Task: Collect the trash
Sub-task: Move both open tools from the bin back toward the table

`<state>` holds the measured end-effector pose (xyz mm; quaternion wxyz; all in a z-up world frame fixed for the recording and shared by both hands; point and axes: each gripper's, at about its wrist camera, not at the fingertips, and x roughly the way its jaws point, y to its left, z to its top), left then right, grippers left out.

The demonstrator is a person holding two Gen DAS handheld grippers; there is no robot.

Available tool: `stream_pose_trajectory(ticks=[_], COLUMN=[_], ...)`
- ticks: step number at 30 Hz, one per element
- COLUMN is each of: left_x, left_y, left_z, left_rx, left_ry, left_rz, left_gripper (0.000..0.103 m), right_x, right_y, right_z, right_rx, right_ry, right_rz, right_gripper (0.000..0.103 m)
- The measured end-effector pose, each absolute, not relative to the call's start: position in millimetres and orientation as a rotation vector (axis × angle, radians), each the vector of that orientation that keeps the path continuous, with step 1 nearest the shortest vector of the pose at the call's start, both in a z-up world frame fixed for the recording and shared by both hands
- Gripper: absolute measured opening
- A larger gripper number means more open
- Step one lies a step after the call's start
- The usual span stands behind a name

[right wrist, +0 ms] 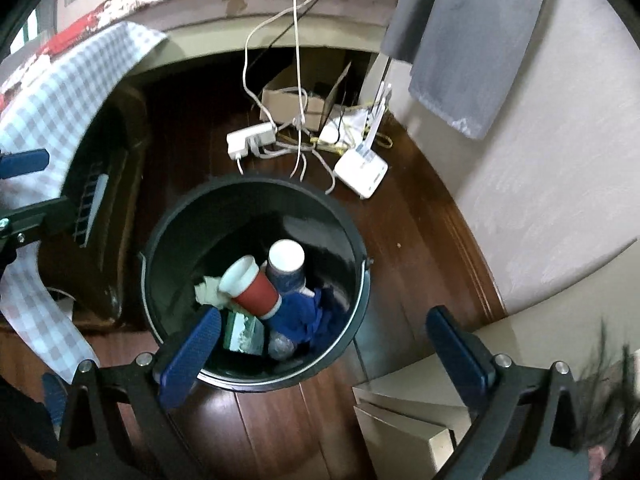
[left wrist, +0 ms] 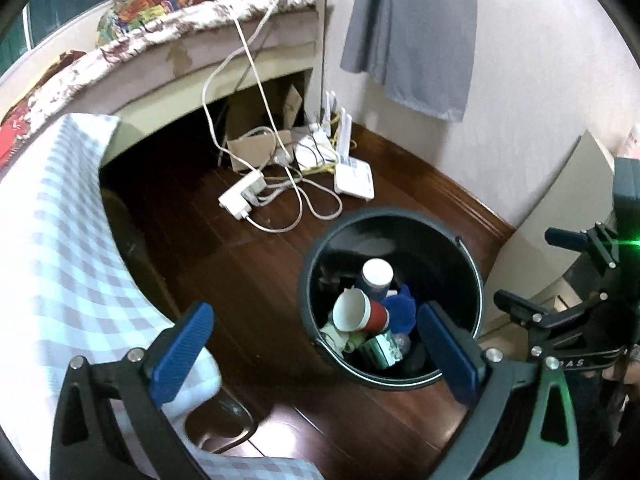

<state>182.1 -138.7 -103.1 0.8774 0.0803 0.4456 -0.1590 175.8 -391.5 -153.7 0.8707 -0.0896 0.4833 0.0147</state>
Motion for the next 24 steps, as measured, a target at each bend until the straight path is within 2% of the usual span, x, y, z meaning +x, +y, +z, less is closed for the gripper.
stream_pose_trajectory(ticks=[13,24], left_x=[162,123], left_y=[-110,-21], left_z=[-51,-8], left_rx=[0.126,0.05], left_ry=[0.799,0.698], left_rz=[-0.288,-0.128], left_gripper=[0.102,0.102], right_x=[168,162], right_y=[-354,-271], right_z=[-72,-33], right_rx=[-0.161,-0.191], right_ry=[0.843,0.733], right_rz=[0.075,0.248], right_gripper=[0.103,0.103])
